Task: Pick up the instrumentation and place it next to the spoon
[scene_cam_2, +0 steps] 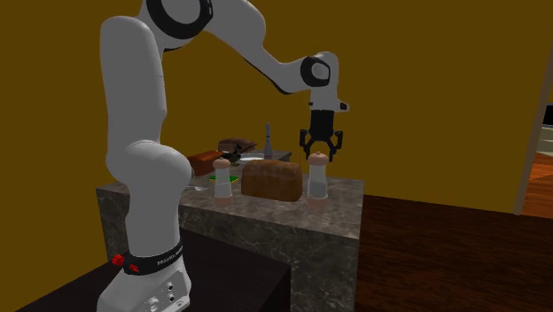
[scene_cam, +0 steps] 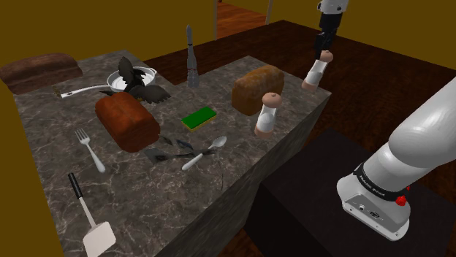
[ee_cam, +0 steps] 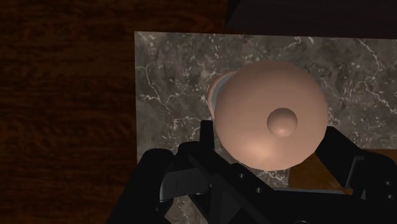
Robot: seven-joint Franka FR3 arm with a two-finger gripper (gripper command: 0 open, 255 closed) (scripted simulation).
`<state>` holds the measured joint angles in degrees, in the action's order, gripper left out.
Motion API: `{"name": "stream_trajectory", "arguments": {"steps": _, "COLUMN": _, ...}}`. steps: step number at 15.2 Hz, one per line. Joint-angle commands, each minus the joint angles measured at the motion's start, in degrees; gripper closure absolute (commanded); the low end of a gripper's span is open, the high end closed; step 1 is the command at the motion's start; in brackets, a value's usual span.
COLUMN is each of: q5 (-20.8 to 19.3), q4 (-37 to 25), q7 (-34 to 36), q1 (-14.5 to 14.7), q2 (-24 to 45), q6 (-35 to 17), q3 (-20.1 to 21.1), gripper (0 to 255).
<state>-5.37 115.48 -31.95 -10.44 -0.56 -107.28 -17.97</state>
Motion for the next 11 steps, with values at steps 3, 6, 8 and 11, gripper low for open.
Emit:
{"name": "stream_trajectory", "arguments": {"steps": 3, "q5": -0.19, "q4": -2.22, "q7": -0.10, "q1": 0.04, "q2": -0.93, "q6": 3.12, "q3": 0.05, "gripper": 255}}
{"name": "stream_trajectory", "arguments": {"steps": 6, "q5": -0.26, "q4": -4.06, "q7": -0.17, "q1": 0.08, "q2": -1.37, "q6": 5.38, "q3": 0.11, "gripper": 255}}
{"name": "stream_trajectory", "arguments": {"steps": 8, "q5": -0.30, "q4": -5.35, "q7": -0.24, "q1": 0.11, "q2": -1.60, "q6": 6.89, "q3": 0.14, "gripper": 255}}
{"name": "stream_trajectory", "arguments": {"steps": 11, "q5": -0.32, "q4": -7.39, "q7": -0.35, "q1": 0.15, "q2": -1.84, "q6": 9.17, "q3": 0.19, "gripper": 255}}
